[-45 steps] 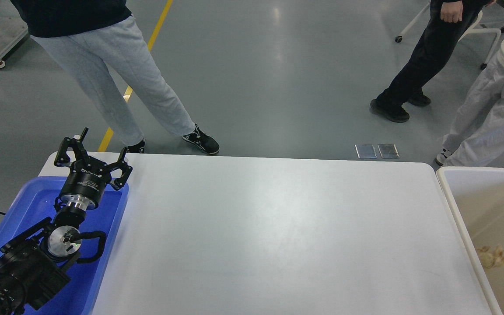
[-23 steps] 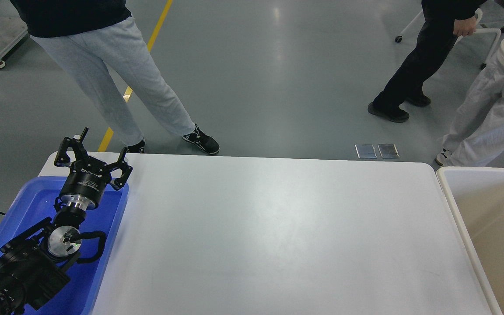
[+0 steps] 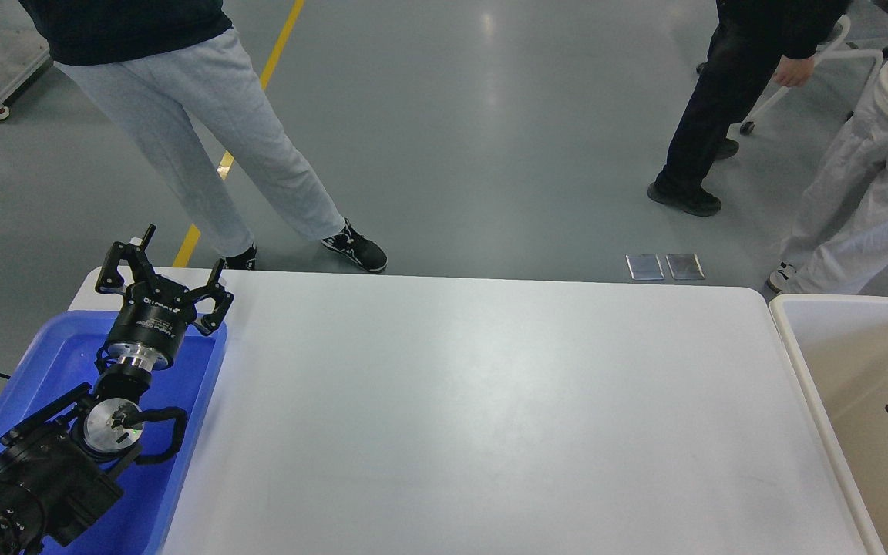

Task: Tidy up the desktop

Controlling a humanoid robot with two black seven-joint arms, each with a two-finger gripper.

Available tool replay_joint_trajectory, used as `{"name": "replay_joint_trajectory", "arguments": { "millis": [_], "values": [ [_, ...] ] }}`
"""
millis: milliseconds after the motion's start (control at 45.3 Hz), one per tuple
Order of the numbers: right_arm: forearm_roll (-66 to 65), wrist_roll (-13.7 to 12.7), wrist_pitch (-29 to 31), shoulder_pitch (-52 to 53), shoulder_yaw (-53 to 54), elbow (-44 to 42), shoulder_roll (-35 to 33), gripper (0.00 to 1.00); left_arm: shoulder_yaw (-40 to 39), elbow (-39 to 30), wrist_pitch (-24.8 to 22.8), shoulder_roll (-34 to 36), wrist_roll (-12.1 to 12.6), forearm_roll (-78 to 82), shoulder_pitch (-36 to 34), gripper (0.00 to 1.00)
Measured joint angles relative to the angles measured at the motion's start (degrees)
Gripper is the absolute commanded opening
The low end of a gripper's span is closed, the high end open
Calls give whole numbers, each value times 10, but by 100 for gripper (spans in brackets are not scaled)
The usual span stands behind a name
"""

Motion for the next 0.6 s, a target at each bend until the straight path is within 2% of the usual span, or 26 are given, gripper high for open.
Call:
{"name": "replay_joint_trajectory", "arguments": {
  "millis": [199,442,552,596],
  "values": [
    [1,2,48,3,75,73,-35,99,0,0,0,0,0,0,0,100],
    [-1,7,54,-13,157,251,-111,99,0,0,0,0,0,0,0,100],
    [-4,22,41,-22,187,313,-127,99,0,0,0,0,0,0,0,100],
    [-6,40,33,-28,198,340,-131,99,0,0,0,0,0,0,0,100]
  ]
}}
